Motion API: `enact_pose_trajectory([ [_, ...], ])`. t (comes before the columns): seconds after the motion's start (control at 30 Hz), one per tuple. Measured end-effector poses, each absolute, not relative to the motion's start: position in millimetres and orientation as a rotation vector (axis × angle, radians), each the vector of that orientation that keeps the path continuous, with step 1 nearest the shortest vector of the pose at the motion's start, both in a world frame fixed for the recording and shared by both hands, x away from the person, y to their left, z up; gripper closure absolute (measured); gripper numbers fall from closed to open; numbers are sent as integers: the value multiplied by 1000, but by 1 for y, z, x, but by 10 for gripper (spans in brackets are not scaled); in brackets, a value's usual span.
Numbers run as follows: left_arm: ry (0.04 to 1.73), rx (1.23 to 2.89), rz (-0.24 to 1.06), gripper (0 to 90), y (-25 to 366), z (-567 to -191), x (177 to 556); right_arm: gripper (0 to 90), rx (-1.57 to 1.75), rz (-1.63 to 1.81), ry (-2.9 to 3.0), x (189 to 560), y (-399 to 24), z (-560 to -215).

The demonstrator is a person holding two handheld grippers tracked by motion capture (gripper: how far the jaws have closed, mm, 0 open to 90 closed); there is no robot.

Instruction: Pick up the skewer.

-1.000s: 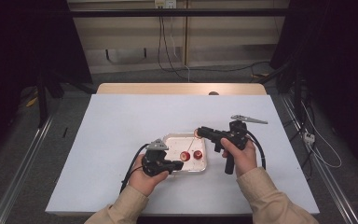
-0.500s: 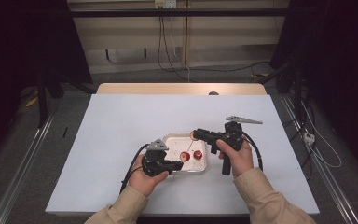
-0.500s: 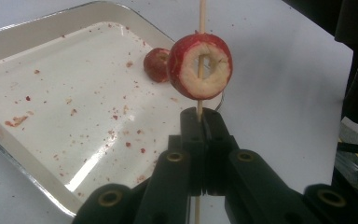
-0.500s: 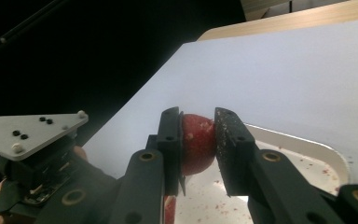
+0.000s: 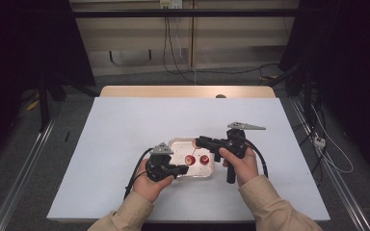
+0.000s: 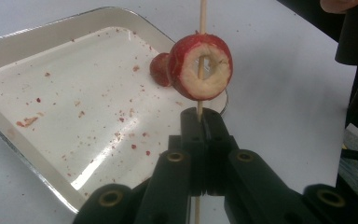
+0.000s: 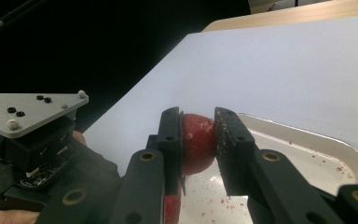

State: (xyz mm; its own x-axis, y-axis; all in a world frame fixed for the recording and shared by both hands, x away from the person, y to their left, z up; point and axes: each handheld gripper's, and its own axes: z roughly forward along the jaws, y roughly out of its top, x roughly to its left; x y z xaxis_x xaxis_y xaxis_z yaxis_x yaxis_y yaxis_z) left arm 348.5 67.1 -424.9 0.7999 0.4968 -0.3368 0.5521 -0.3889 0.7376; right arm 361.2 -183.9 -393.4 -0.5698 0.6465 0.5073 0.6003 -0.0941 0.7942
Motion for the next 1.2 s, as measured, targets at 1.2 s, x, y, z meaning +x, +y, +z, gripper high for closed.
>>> enact_pose_trajectory([
  [1.2,798,1992,-57,898,67,-424,347,730,1449,1816,2070,352,-165,-411],
])
